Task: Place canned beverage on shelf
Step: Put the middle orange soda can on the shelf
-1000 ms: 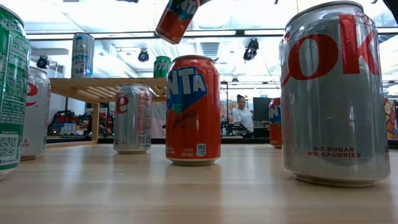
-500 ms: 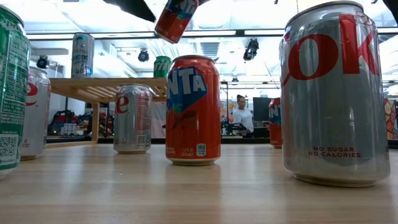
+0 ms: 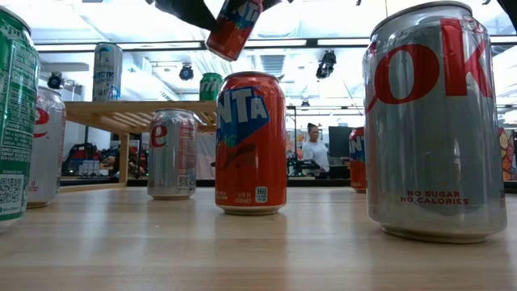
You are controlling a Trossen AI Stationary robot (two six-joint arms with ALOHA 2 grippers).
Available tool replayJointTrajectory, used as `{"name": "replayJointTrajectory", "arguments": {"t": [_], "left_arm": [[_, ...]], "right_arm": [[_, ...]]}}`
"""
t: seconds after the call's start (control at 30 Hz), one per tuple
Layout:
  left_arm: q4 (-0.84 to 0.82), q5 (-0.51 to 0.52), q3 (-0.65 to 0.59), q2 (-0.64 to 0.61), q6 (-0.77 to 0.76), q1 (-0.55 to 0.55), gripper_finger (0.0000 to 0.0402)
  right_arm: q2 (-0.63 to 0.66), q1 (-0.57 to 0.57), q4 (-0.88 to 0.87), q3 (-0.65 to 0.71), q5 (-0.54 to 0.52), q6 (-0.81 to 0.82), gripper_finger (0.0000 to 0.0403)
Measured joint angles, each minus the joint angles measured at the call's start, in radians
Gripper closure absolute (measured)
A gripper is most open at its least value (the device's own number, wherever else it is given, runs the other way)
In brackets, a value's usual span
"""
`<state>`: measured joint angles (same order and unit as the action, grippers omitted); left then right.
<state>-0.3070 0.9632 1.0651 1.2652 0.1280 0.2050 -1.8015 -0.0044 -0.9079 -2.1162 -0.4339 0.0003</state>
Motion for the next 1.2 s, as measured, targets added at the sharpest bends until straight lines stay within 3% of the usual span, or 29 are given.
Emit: {"name": "replayJointTrajectory", "arguments": {"t": [0.47, 0.9, 1.2], "left_arm": [[0.038, -0.044, -0.001, 0.003, 0.021, -0.016, 0.0123], [0.075, -0.036, -0.001, 0.036, 0.045, -0.039, 0.0072], [0.206, 0.076, -0.001, 0.143, 0.130, -0.055, 0.0072]], "right_arm": [[0.000, 0.000, 0.002, 0.000, 0.000, -0.002, 0.0113], [0.000, 0.000, 0.004, 0.000, 0.000, -0.002, 0.0113], [0.000, 0.000, -0.005, 0.000, 0.020, 0.044, 0.0113]]}}
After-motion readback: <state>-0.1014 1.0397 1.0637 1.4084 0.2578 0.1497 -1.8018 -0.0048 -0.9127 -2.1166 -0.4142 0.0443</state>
